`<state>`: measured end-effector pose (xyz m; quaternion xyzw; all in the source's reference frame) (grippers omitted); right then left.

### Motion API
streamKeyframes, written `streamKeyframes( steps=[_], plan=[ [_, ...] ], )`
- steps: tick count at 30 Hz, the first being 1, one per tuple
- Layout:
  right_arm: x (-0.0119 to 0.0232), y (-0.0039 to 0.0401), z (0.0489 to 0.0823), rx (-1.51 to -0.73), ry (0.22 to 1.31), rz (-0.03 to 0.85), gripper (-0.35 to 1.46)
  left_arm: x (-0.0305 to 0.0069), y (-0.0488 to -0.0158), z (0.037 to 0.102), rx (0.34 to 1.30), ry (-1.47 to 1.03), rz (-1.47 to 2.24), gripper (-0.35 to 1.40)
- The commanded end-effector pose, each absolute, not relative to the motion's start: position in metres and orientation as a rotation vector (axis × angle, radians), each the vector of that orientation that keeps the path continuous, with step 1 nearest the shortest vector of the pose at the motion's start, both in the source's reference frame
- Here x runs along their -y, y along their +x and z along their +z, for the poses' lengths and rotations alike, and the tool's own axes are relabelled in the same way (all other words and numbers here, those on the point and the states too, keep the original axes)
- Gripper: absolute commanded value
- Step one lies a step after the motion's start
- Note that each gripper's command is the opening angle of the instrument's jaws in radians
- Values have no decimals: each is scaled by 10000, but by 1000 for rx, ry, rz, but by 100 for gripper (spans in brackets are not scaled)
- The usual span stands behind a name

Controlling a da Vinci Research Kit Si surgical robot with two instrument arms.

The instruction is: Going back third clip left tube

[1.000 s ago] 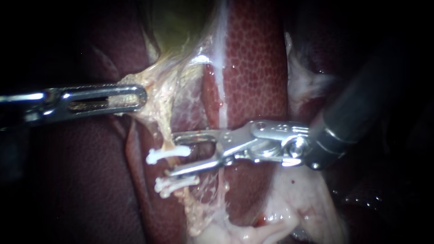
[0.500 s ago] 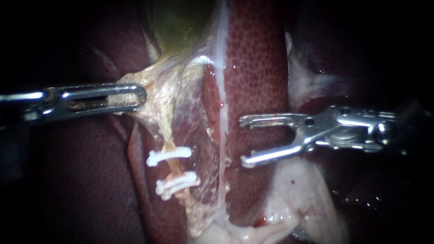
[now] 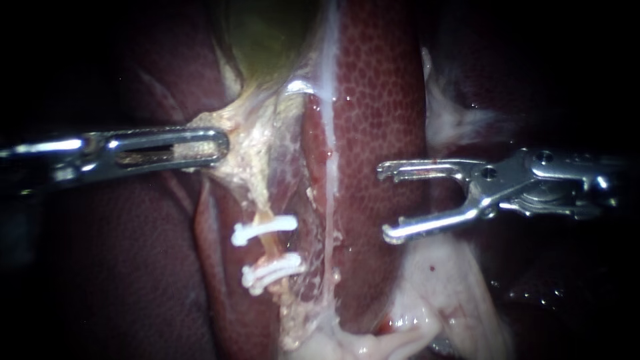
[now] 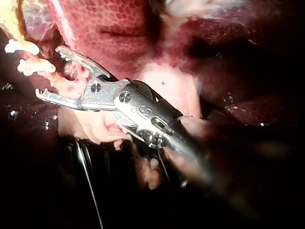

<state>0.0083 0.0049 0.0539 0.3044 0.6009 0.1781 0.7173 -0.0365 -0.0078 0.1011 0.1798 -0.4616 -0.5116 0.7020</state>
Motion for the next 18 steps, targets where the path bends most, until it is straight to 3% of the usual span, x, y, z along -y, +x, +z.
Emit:
streamKeyframes(
  steps=[1, 10, 18],
  plan=[
    [-49, 83, 540, -1330, 674, 393, 60, 77, -368, 1015, 1022, 400, -1137, -35],
    [-48, 82, 539, -1330, 675, 392, 60, 77, -401, 1046, 1011, 415, -1119, -35],
    [-48, 83, 537, -1330, 675, 393, 60, 77, -406, 1047, 1008, 416, -1119, -35]
  ],
)
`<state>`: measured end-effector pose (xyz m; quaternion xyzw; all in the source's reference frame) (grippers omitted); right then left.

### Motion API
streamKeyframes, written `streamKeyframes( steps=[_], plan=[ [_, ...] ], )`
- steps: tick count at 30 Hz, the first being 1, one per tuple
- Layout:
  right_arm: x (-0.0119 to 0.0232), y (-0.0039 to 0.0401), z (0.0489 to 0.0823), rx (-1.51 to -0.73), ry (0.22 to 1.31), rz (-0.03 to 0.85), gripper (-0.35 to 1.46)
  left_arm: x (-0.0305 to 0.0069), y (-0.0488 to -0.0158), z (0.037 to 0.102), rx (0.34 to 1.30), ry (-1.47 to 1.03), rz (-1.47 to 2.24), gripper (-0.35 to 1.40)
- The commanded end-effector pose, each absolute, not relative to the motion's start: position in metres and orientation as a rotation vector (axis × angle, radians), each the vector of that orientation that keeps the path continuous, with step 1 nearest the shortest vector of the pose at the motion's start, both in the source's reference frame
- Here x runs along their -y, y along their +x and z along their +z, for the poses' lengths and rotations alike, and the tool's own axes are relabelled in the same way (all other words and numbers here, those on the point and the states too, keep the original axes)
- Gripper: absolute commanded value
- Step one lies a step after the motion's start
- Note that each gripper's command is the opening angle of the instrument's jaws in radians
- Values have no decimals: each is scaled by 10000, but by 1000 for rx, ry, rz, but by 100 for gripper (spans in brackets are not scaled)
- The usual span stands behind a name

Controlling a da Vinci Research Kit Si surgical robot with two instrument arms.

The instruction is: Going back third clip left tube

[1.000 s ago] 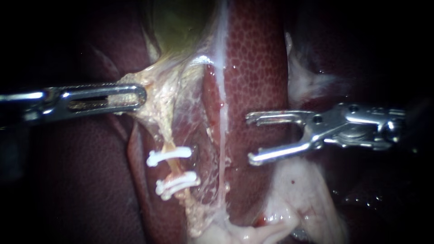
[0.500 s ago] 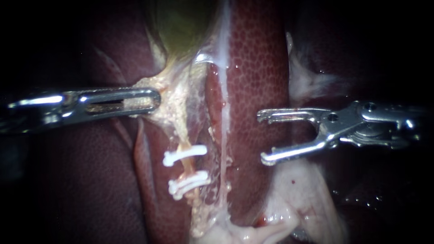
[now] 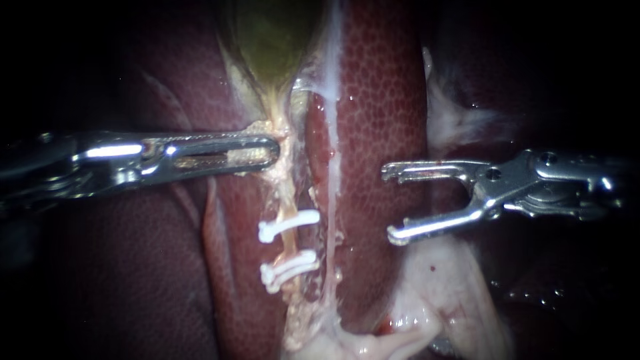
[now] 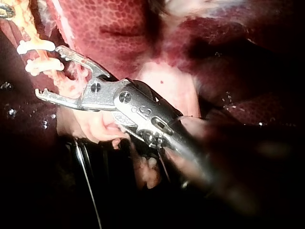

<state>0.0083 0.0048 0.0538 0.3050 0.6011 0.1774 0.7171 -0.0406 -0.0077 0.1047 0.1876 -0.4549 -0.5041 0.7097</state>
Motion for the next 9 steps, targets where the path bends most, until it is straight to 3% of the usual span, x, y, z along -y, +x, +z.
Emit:
streamKeyframes(
  steps=[1, 9],
  plan=[
    [-48, 83, 537, -1330, 675, 393, 60, 77, -406, 1047, 1008, 416, -1119, -35],
    [-49, 85, 537, -1330, 674, 394, 60, 77, -404, 1046, 1008, 417, -1118, -35]
  ],
)
